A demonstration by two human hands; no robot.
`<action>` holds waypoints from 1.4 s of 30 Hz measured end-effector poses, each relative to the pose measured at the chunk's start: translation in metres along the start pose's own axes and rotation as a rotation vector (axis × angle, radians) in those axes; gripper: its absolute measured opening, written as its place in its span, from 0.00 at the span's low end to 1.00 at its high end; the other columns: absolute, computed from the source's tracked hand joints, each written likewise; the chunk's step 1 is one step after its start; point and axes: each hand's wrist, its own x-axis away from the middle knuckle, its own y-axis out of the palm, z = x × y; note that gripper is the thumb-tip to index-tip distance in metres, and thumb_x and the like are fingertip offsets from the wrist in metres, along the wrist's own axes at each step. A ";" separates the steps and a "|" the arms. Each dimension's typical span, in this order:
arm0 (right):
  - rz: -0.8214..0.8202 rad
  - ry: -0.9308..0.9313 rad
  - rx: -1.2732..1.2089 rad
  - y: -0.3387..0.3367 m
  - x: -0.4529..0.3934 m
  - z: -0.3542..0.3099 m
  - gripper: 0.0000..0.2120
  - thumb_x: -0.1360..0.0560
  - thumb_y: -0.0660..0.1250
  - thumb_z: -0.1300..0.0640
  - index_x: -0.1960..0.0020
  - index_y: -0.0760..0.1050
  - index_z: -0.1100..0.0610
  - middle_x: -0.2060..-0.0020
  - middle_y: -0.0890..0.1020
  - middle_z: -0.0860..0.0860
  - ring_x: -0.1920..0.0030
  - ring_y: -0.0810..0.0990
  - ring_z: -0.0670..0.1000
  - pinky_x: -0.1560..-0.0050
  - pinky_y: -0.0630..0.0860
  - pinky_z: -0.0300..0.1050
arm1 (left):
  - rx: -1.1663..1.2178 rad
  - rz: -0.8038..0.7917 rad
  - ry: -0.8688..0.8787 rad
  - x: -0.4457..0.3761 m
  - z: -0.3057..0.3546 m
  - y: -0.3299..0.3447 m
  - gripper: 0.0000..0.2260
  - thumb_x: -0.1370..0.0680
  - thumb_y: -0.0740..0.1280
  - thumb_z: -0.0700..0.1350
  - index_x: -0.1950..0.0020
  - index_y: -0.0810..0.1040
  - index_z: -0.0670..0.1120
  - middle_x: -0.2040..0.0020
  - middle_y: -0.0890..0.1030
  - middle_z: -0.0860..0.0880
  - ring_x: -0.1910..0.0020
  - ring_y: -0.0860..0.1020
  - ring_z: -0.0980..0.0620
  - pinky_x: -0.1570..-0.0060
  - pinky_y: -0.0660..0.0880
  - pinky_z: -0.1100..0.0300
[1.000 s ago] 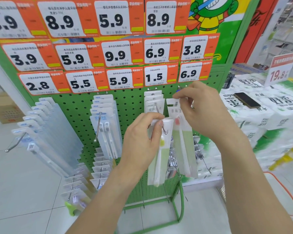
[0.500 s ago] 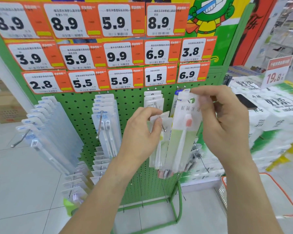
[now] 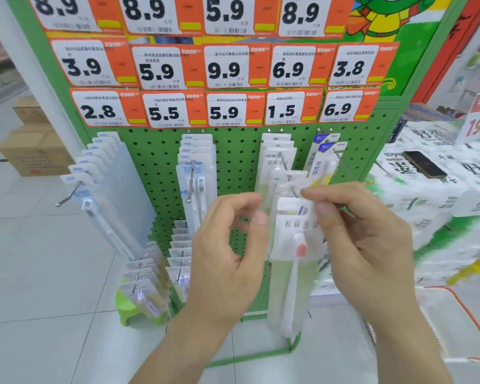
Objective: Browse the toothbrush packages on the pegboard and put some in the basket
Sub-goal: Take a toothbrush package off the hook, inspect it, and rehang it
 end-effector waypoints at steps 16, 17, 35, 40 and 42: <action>-0.327 0.431 -0.090 0.091 0.086 0.046 0.15 0.24 0.74 0.59 0.44 0.79 0.40 0.59 0.83 0.43 0.58 0.83 0.50 0.57 0.78 0.37 | 0.073 -0.108 -0.562 0.073 -0.077 -0.059 0.08 0.20 0.65 0.49 0.49 0.83 0.51 0.55 0.87 0.49 0.54 0.84 0.45 0.51 0.79 0.44; -0.349 0.444 -0.112 0.093 0.088 0.045 0.16 0.24 0.73 0.59 0.43 0.78 0.40 0.59 0.83 0.42 0.57 0.82 0.50 0.57 0.77 0.36 | 0.090 -0.116 -0.577 0.074 -0.078 -0.062 0.07 0.18 0.64 0.45 0.46 0.82 0.50 0.54 0.87 0.48 0.54 0.84 0.46 0.49 0.78 0.44; -0.551 0.730 -0.307 0.104 0.118 0.051 0.30 0.26 0.71 0.70 0.34 0.72 0.42 0.57 0.84 0.48 0.59 0.81 0.53 0.63 0.79 0.48 | -0.072 -0.071 -0.632 0.086 -0.099 -0.074 0.10 0.18 0.65 0.42 0.40 0.76 0.54 0.52 0.85 0.56 0.62 0.82 0.51 0.59 0.77 0.62; -0.492 0.756 -0.306 0.110 0.123 0.055 0.20 0.26 0.73 0.68 0.43 0.77 0.47 0.64 0.85 0.48 0.65 0.79 0.48 0.62 0.75 0.42 | 0.049 -0.193 -0.643 0.084 -0.094 -0.087 0.15 0.18 0.63 0.37 0.34 0.73 0.51 0.50 0.84 0.55 0.63 0.81 0.50 0.66 0.77 0.50; -0.450 0.751 -0.327 0.113 0.125 0.056 0.14 0.27 0.73 0.65 0.49 0.80 0.48 0.67 0.84 0.48 0.69 0.77 0.46 0.63 0.73 0.42 | 0.060 -0.188 -0.632 0.086 -0.093 -0.089 0.16 0.18 0.64 0.37 0.32 0.73 0.51 0.48 0.84 0.53 0.63 0.82 0.46 0.65 0.78 0.45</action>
